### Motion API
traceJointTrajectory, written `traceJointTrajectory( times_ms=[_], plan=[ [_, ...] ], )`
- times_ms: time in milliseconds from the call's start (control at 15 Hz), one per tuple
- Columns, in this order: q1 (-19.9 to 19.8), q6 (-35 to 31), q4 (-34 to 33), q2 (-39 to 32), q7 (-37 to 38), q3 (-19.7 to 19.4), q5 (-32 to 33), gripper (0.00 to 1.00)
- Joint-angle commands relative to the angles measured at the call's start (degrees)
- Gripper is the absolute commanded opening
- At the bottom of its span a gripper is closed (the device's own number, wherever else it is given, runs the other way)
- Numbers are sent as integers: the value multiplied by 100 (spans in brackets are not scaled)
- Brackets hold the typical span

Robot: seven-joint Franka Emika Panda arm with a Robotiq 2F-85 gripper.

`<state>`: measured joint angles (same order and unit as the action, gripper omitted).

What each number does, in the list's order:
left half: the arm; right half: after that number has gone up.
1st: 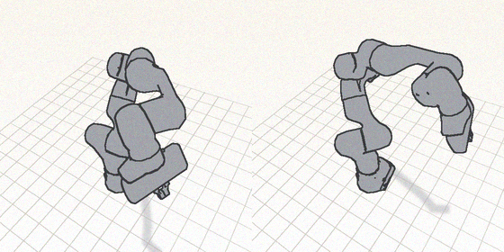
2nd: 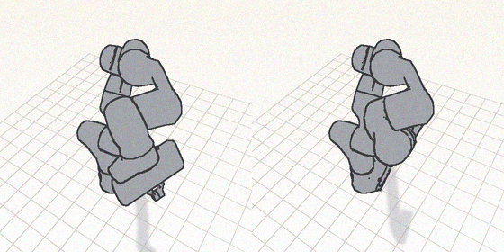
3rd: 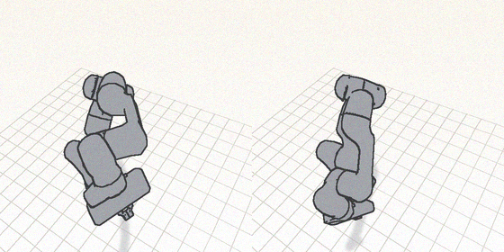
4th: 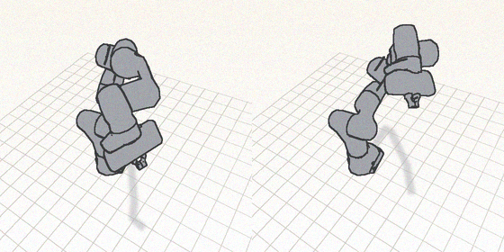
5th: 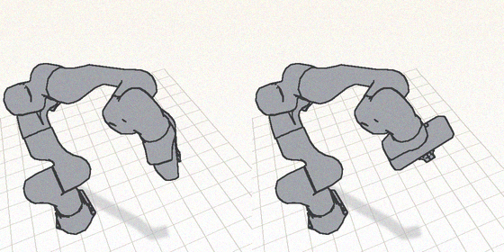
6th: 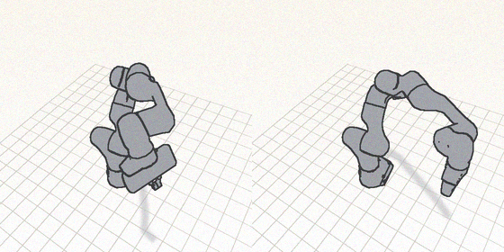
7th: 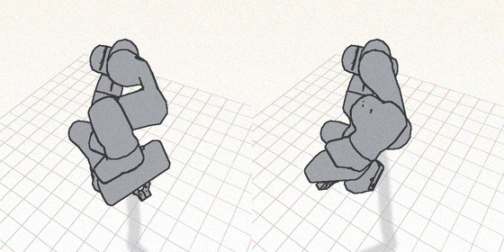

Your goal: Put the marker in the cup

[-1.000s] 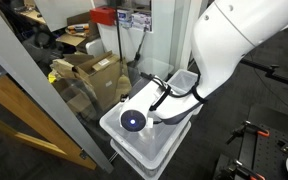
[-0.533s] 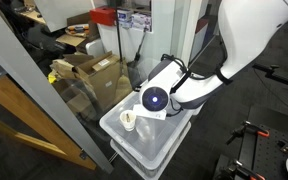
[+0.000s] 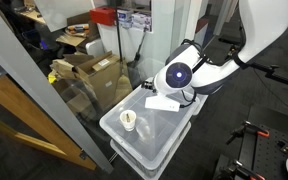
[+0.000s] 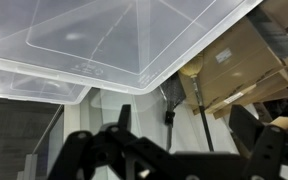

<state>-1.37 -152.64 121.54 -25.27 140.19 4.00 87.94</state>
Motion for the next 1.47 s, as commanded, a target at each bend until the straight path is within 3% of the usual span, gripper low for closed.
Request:
traceJointTrajectory(
  times_ms=[0, 267, 600, 667, 933, 1400],
  plan=[
    [-337, -825, 336, 314, -960, -42, 104, 100],
    [-653, -1435, 547, 366, -2564, -12, -210, 100],
    [-506, -1390, 1035, 414, -4837, -135, -1201, 100],
    [-777, -1286, 1138, 427, -5295, 162, -1313, 100],
    [-1051, -1134, 1395, 553, -7063, 495, -2181, 100],
    [-1493, -80, 1389, 858, -9916, 1108, -3712, 100]
  ],
)
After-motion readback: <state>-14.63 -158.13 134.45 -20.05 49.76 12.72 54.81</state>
